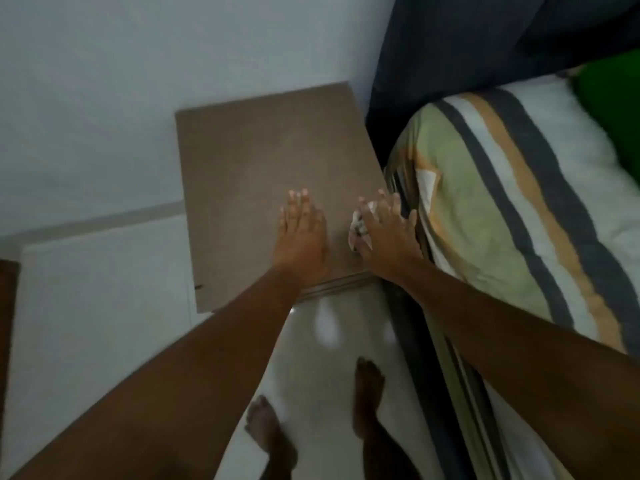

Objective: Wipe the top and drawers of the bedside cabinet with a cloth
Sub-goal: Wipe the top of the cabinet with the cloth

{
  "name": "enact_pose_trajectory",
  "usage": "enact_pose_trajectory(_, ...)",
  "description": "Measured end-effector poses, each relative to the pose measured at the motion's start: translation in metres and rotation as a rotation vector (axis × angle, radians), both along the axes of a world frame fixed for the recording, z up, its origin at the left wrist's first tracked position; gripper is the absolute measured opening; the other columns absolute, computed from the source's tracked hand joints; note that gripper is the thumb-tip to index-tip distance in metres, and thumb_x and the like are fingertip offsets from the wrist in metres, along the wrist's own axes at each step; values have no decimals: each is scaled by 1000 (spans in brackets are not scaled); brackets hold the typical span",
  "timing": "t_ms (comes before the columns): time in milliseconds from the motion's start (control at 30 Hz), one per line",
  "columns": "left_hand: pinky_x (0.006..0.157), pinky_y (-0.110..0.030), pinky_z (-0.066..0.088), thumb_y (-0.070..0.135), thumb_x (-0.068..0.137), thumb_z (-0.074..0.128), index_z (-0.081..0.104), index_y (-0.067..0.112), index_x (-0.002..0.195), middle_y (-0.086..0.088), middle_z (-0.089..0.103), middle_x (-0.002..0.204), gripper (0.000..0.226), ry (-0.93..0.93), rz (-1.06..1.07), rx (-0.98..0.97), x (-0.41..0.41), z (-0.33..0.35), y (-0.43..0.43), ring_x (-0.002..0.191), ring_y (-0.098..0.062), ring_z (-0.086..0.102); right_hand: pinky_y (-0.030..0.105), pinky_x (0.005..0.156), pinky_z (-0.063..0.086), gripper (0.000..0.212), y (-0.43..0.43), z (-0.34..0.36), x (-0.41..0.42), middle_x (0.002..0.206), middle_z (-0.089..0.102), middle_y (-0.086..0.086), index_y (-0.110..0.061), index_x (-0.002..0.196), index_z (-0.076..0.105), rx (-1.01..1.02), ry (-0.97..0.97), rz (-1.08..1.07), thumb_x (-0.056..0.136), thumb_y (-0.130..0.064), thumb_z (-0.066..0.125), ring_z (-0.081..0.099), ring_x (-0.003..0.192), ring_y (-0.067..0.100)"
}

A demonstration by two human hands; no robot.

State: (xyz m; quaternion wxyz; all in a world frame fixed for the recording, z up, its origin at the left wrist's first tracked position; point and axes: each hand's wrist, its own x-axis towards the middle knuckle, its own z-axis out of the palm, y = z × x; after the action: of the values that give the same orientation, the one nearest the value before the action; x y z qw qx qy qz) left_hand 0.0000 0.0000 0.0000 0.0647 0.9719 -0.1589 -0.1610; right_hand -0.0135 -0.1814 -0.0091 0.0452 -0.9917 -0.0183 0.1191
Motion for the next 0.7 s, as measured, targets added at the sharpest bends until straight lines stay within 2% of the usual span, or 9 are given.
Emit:
enact_pose_trajectory(133,126,-54,-2,33,102,36,9,3,159,-24,-13,166,70,-14,-80,-10,10,-48,-14,152,-46,-17,69,115,6,72,-6,-43,2,165,-1,16,-30,158,10,-21,54,-108,98,-60,37,-4,150,45)
enact_pose_trajectory(233,126,-51,-2,35,104,32,7,3,160,-23,-11,167,69,18,-119,-24,17,-74,-14,153,-44,-15,68,117,6,68,-5,-61,5,165,-2,18,-31,158,12,62,59,-123,99,-57,38,-2,150,46)
enact_pose_trajectory(333,128,-50,-1,33,105,31,5,4,160,-19,-9,168,68,43,-140,-34,25,-84,-11,155,-39,-12,66,117,5,61,-2,-69,10,165,-1,17,-31,157,19,112,69,-152,102,-48,41,0,150,46)
enact_pose_trajectory(500,128,-48,3,32,105,27,3,4,161,-17,-6,169,66,53,-147,-72,27,-92,-11,157,-34,-7,61,121,4,55,-5,-77,13,166,2,16,-22,156,26,164,68,-157,104,-19,43,0,150,45)
enact_pose_trajectory(600,128,-47,-2,35,104,23,4,3,160,-19,-7,168,68,52,-108,-90,24,-94,-16,157,-34,-9,61,120,14,55,-9,-79,15,167,-5,4,-26,158,17,213,141,-217,107,-15,33,-6,152,41)
enact_pose_trajectory(700,128,-46,-4,43,97,11,5,3,160,-19,-4,169,75,18,-77,-182,27,-91,-18,156,-34,-10,57,120,23,53,-21,-80,18,166,11,9,-18,156,27,342,15,-156,105,-11,38,11,152,36)
